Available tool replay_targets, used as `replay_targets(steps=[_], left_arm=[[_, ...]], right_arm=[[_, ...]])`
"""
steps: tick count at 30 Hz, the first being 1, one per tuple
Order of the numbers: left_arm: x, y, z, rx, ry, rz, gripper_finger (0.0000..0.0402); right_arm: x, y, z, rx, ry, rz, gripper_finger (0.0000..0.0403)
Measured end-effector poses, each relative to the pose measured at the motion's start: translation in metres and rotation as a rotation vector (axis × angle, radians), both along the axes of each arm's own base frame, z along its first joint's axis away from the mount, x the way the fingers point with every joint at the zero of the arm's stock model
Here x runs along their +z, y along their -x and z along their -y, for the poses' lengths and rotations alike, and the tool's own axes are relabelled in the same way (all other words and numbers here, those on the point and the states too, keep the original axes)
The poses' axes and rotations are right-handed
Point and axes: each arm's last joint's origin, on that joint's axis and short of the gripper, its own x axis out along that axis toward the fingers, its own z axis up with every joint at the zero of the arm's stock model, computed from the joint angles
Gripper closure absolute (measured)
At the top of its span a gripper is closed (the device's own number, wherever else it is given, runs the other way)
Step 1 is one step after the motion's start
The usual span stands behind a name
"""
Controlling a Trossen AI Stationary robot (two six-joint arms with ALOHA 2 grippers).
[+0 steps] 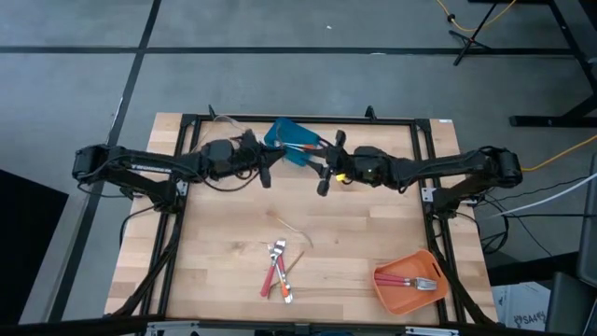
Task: Sort silverware by color (type)
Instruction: Put the gold fork into the transparent bin
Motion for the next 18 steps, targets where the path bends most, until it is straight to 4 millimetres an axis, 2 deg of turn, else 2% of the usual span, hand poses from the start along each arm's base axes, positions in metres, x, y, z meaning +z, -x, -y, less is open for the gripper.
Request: replay_targets(steps=[10, 18], left_arm=[[-0.001, 0.055, -0.033, 0.192, 0.078, -0.266, 0.0386], [-0.022, 0.087, -0.047, 0.311, 0.189, -0.553, 0.0386]], right_arm=[[-0.012, 0.003, 0.000, -0.013, -0.001, -0.138, 0.0297], [-0.012, 0.003, 0.000, -0.014, -0.006, -0.134, 0.0297]])
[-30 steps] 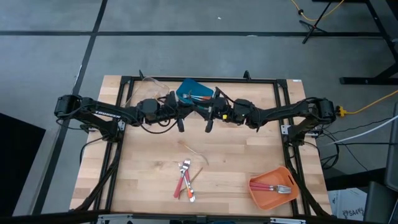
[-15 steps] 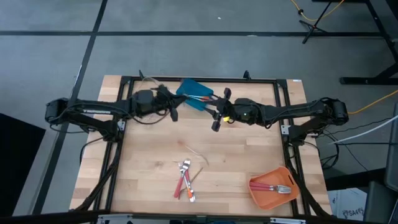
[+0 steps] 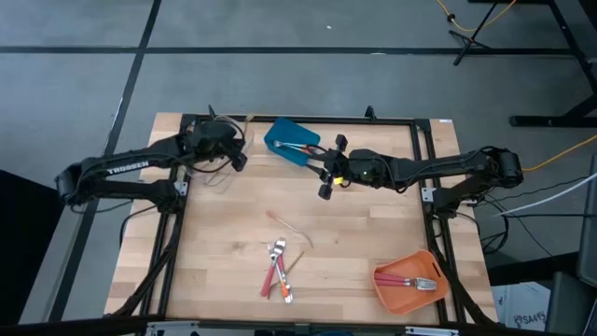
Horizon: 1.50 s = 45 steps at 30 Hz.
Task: Sort silverware by color (type)
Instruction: Put the gold fork into the transparent bin
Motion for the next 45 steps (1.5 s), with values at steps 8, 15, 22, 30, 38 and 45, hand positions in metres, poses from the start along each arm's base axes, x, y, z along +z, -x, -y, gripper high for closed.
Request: replay_targets(steps=[8, 15, 22, 30, 38, 45], left_arm=[[-0.017, 0.022, -0.004, 0.077, 0.126, -0.222, 0.0386], [-0.024, 0.032, -0.004, 0.089, 0.175, -0.329, 0.0386], [-0.031, 0.030, -0.010, 0.113, 0.199, -0.375, 0.0386], [-0.049, 0.023, -0.020, 0.129, 0.269, -0.468, 0.0386], [-0.068, 0.014, -0.026, 0.106, 0.324, -0.573, 0.0382], [-0.083, 0.008, -0.030, 0.080, 0.355, -0.645, 0.0382]], right_arm=[[0.000, 0.000, 0.000, 0.000, -0.002, 0.000, 0.0297], [-0.001, 0.000, 0.000, 0.000, -0.002, -0.011, 0.0297], [-0.003, 0.001, 0.000, 0.000, -0.003, -0.030, 0.0297], [-0.003, 0.001, 0.000, 0.000, -0.003, -0.031, 0.0297], [-0.003, 0.001, 0.000, 0.000, -0.003, -0.030, 0.0297], [-0.003, 0.001, 0.000, 0.000, -0.003, -0.030, 0.0297]])
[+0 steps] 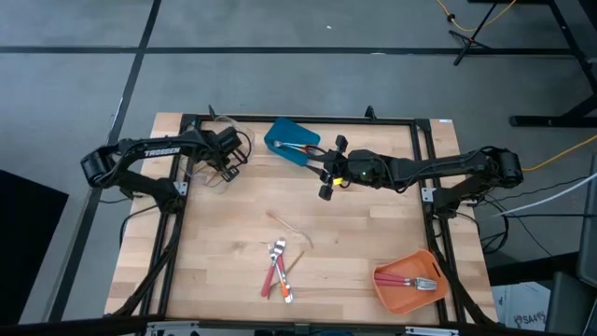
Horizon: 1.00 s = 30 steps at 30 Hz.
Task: Sort silverware by color (type)
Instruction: Put the gold fork into the transparent bin
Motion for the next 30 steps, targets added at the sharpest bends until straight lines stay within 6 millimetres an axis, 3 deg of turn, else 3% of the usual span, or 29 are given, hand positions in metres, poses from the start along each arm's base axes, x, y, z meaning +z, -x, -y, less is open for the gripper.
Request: replay_targets(steps=[7, 30], left_arm=[[-0.0086, -0.0038, -0.0021, -0.001, 0.042, -0.027, 0.0381], [-0.0105, -0.0033, -0.0014, -0.006, 0.055, -0.031, 0.0358]], right_arm=[[-0.0001, -0.0001, 0.0000, 0.000, 0.000, 0.000, 0.0297], [-0.0005, 0.0001, 0.0000, 0.000, 0.000, -0.005, 0.0297]])
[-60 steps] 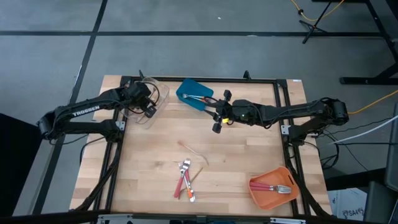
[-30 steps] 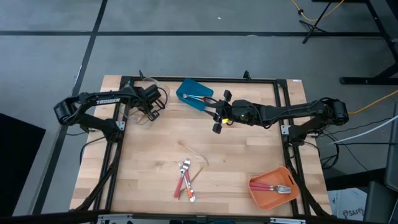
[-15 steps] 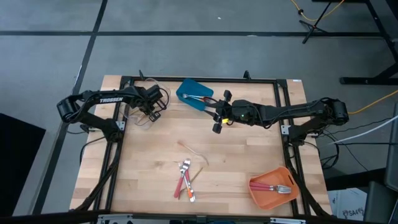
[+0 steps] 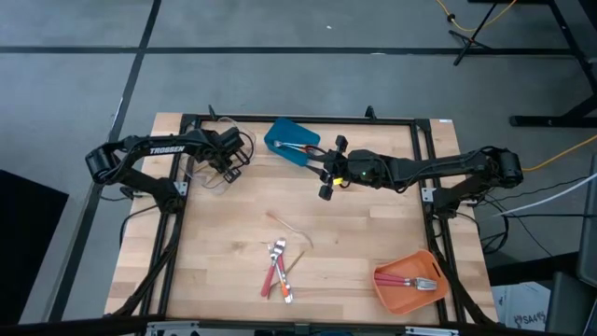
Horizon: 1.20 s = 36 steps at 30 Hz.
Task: Sort silverware by color (type)
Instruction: Put the gold fork into the transparent bin, then put the orange fork into the blue bin
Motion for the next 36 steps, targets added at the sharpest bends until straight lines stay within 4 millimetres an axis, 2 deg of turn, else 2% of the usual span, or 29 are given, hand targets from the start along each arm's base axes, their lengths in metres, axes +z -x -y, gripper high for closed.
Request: replay_targets(steps=[11, 18, 22, 36], left_arm=[[0.000, 0.000, 0.000, 0.000, -0.002, 0.004, 0.0357], [0.000, 0.000, 0.000, 0.000, -0.003, 0.005, 0.0357], [0.001, 0.000, 0.000, -0.001, -0.007, 0.010, 0.0356], [0.033, 0.012, 0.008, 0.001, -0.125, 0.132, 0.0356]], right_arm=[[-0.005, 0.000, -0.004, 0.111, -0.125, -0.028, 0.0297], [-0.015, -0.004, -0.006, 0.125, -0.267, -0.044, 0.0297], [-0.024, -0.008, -0.006, 0.130, -0.287, -0.076, 0.0297], [-0.060, -0.024, -0.006, 0.083, -0.366, -0.162, 0.0297]])
